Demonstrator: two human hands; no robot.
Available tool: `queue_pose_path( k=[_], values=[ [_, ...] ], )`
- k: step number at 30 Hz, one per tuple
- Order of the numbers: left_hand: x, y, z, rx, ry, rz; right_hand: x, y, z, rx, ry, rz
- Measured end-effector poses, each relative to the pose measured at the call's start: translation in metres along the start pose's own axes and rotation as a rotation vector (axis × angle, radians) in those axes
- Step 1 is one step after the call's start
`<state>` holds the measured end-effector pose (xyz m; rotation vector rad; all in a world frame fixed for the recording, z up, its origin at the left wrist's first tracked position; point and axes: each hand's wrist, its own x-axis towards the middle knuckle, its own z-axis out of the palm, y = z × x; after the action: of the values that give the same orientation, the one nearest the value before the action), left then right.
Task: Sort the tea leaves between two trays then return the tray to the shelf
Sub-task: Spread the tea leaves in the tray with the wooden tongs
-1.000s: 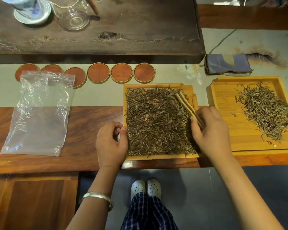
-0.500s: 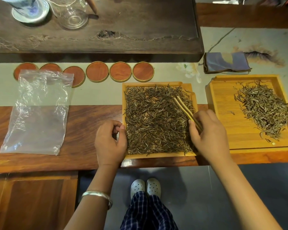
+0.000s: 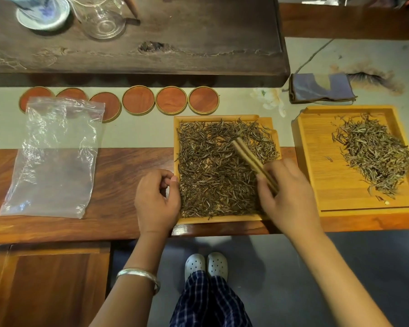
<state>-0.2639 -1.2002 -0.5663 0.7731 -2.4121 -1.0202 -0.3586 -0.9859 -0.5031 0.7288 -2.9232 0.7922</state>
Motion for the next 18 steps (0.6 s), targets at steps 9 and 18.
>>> queue_pose_path(
  k=[9, 18],
  values=[
    [0.000, 0.000, 0.000, -0.002, -0.004, 0.000, -0.003, -0.028, 0.024, -0.014, -0.050, -0.029],
    [0.000, 0.001, -0.001, -0.008, -0.008, 0.005, 0.006, -0.033, 0.028, -0.021, -0.067, -0.016]
  ],
)
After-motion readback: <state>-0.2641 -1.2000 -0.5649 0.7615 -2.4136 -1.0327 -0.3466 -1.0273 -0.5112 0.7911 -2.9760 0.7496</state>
